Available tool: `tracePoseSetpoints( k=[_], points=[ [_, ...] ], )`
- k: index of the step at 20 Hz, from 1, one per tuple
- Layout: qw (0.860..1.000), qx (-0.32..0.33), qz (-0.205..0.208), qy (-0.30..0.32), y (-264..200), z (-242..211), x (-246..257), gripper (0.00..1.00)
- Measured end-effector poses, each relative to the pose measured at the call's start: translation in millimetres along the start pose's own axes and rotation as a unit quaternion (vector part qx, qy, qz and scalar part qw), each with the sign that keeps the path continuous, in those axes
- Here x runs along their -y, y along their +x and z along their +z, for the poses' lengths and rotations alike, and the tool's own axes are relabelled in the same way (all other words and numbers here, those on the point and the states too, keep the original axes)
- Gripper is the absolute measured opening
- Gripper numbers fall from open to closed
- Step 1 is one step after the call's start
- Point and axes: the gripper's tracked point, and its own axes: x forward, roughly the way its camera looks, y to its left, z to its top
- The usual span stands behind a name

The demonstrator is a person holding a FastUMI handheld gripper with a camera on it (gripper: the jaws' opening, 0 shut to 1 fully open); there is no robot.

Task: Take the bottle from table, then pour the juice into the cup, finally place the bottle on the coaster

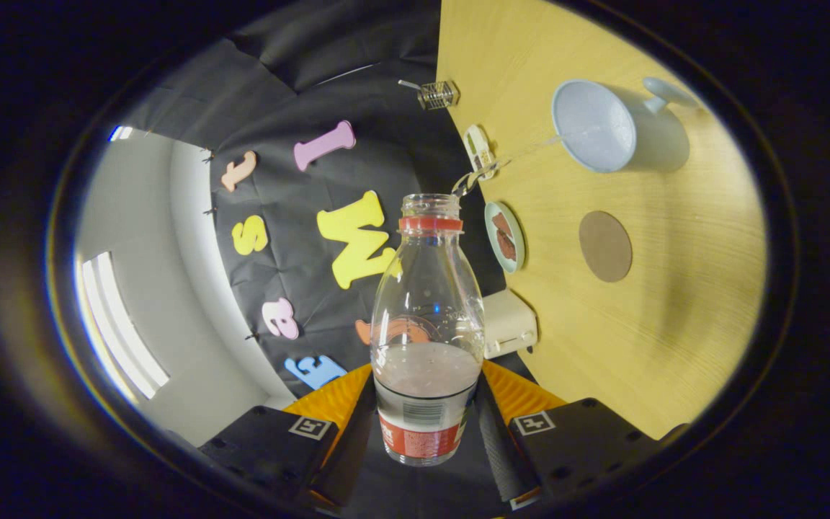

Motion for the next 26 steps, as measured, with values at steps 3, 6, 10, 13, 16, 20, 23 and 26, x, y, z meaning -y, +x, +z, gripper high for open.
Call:
tracePoseSetpoints(
  k=[3,6,10,13,16,20,23,26],
  points=[
    [1.000,0.000,0.001,0.008,0.0,-1.0,-4.3,0.77],
    [1.000,-0.003,0.002,0.008,2.0,-3.2,-7.6,0.77],
    [1.000,-0.001,0.004,0.014,1.3,-2.4,-11.9,0.77],
    [1.000,-0.001,0.008,0.021,3.1,-1.9,-15.7,0.76],
    [1.000,0.001,0.008,0.025,2.3,0.8,-20.0,0.77],
    [0.999,0.001,0.011,0.038,2.7,1.1,-26.7,0.76],
    [0.999,0.005,0.008,0.048,2.2,3.9,-25.2,0.77],
    [0.998,0.007,0.010,0.059,2.7,5.6,-29.4,0.76]
  ],
)
